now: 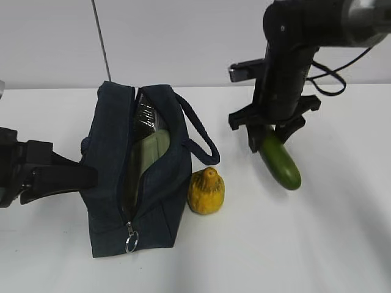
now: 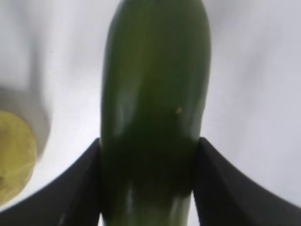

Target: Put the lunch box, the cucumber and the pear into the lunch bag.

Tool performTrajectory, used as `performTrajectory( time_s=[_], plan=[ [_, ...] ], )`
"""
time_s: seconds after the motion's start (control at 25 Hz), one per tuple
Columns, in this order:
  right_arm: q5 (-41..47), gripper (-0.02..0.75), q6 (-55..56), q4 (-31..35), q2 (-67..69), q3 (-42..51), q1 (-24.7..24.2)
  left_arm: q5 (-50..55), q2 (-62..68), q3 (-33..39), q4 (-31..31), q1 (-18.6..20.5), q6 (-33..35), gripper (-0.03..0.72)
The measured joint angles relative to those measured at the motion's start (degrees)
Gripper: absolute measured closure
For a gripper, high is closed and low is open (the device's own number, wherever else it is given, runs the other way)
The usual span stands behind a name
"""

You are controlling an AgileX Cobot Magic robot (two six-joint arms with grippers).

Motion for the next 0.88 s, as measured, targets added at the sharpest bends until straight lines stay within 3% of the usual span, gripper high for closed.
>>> performTrajectory(
  time_s=[0.24,0.36,0.88],
  plan=[
    [1.14,0.343,-0.53,-1.37,-5.71,-4.46,0.0,0.05,0.0,0.0,0.02,0.0,0.0,0.703],
    [1.44,0.343,-2.91,2.25,-7.67,-7.14,0.0,0.08,0.0,0.0,0.02,0.0,0.0,0.703],
    [0.69,0.343,-24.24,41.25,-9.28,-10.01,0.35,0.08,0.0,0.0,0.06,0.0,0.0,0.703]
  ],
)
